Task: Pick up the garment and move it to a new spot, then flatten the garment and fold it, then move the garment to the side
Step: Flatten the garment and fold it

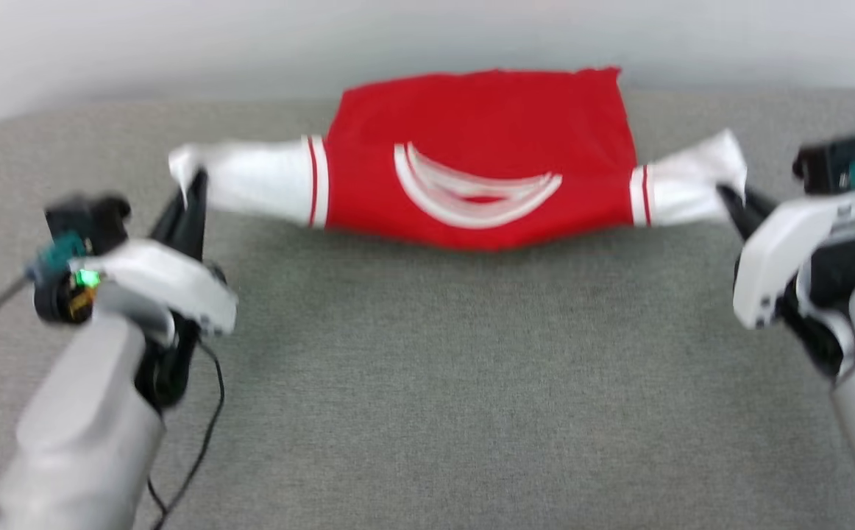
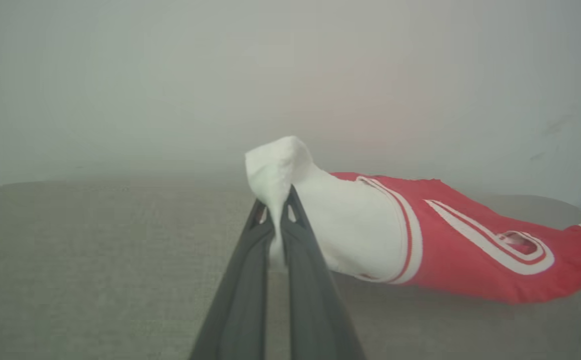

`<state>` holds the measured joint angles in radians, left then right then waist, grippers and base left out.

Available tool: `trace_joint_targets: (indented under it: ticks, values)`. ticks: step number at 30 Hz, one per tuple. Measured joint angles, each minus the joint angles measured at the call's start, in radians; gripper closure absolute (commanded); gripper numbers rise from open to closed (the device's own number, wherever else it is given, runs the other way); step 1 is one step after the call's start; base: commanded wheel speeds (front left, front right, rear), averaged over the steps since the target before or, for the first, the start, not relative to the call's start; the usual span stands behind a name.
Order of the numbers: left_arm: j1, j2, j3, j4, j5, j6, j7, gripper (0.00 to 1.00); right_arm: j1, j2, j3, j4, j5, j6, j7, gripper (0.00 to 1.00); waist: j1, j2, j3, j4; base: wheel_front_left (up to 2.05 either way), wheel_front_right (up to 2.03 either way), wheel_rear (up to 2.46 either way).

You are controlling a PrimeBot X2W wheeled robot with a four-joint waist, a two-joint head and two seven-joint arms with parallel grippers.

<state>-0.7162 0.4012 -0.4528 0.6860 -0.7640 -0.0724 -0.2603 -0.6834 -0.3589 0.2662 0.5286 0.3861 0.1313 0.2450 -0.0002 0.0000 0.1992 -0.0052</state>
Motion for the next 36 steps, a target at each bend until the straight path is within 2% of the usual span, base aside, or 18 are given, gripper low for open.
trace_joint_targets:
  ticks: [6, 14, 21, 22, 24, 30, 36]
  values:
    - [0.274, 0.038, 0.012, -0.193, -0.045, 0.091, 0.031, 1.0, 0.3, 0.01, -0.109, -0.201, -0.008, 0.0, 0.071, 1.0, -0.0001, 0.0, -0.095, 0.015, 0.0, 0.0, 0.0]
    - [0.615, 0.106, 0.016, -0.432, -0.099, 0.217, 0.109, 1.0, 0.677, 0.119, -0.251, -0.446, -0.061, 0.0, 0.173, 1.0, -0.0002, 0.0, -0.19, 0.017, 0.0, 0.0, 0.0]
    - [0.763, 0.122, -0.019, -0.555, -0.094, 0.305, 0.158, 1.0, 0.889, 0.211, -0.288, -0.557, -0.114, 0.0, 0.242, 1.0, -0.0001, 0.0, -0.215, 0.025, 0.0, 0.0, 0.0]
    - [0.771, 0.123, -0.02, -0.562, -0.093, 0.312, 0.158, 1.0, 0.906, 0.219, -0.292, -0.565, -0.118, 0.0, 0.246, 0.79, -0.0001, 0.0, -0.215, 0.027, 0.0, 0.0, 0.0]
    - [0.776, 0.127, -0.028, -0.579, -0.072, 0.333, 0.159, 1.0, 0.937, 0.235, -0.293, -0.579, -0.119, 0.0, 0.249, 0.0, -0.0001, 0.0, -0.214, 0.032, 0.0, 0.0, 0.0]
    - [0.77, 0.125, -0.042, -0.644, -0.039, 0.365, 0.156, 1.0, 0.934, 0.249, -0.314, -0.611, -0.106, 0.0, 0.253, 0.0, 0.0001, 0.0, -0.195, 0.044, 0.0, 0.0, 0.0]
    - [0.72, 0.121, -0.034, -0.695, -0.021, 0.374, 0.132, 1.0, 0.714, 0.245, -0.411, -0.556, -0.078, 0.0, 0.194, 0.0, 0.0003, 0.0, -0.133, 0.053, 0.0, 0.0, 0.0]
